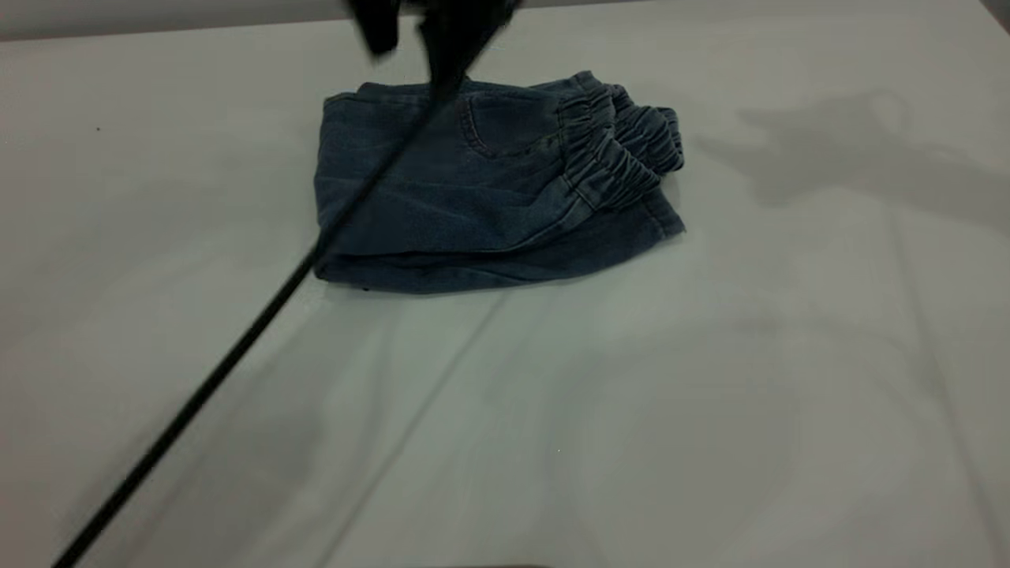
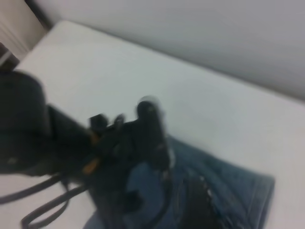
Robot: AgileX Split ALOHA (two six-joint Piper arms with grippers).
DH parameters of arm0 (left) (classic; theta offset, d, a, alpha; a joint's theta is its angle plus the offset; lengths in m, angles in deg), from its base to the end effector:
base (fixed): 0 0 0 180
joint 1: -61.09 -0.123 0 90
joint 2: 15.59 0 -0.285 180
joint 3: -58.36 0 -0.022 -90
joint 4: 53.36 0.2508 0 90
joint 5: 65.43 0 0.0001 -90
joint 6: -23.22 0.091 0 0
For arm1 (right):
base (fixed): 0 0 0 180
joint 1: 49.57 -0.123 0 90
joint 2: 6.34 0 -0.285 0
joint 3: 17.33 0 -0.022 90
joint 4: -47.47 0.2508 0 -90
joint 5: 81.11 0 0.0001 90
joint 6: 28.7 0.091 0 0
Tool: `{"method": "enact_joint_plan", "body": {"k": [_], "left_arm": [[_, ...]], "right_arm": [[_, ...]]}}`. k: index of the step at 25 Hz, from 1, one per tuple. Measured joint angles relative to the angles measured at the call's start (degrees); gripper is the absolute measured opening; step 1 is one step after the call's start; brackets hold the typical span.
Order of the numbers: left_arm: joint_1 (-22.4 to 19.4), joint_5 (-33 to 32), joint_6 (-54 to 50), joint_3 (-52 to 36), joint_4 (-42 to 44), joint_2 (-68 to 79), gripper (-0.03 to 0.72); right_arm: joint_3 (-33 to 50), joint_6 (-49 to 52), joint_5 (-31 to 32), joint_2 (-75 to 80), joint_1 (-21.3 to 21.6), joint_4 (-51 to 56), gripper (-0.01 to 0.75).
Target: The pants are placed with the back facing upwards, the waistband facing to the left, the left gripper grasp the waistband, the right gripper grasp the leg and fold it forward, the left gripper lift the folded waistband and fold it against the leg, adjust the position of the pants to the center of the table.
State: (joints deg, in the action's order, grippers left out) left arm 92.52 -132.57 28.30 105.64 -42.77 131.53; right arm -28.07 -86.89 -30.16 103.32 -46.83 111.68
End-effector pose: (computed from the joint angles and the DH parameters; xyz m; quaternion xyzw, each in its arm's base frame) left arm 0.4439 -0.2532 0.1693 0.3346 0.9314 0.0605 0.1301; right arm 0.4014 0.0445 0.3350 -0.1893 0.8246 0.3069 0.4360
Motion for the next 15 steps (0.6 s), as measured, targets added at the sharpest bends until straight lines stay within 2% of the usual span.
{"method": "enact_joint_plan", "body": {"k": [3,6,11,15], "left_arm": [[0.0,0.0,0.3,4.7,-1.3,-1.4,0.511],[0.0,0.0,0.2,5.6,-2.7,-4.8,0.511],[0.1,0.0,-2.6,5.7,-2.9,-14.7,0.511],[0.2,0.0,-2.9,5.7,-3.0,-24.5,0.511]], "right_arm": [[0.0,1.6,1.2,-5.5,0.0,-2.5,0.421],[0.0,6.3,3.2,-11.4,0.0,-7.3,0.421],[0.0,24.5,9.7,-21.5,0.0,-15.9,0.421],[0.0,32.7,17.4,-29.4,0.0,-22.7,0.421]]}}
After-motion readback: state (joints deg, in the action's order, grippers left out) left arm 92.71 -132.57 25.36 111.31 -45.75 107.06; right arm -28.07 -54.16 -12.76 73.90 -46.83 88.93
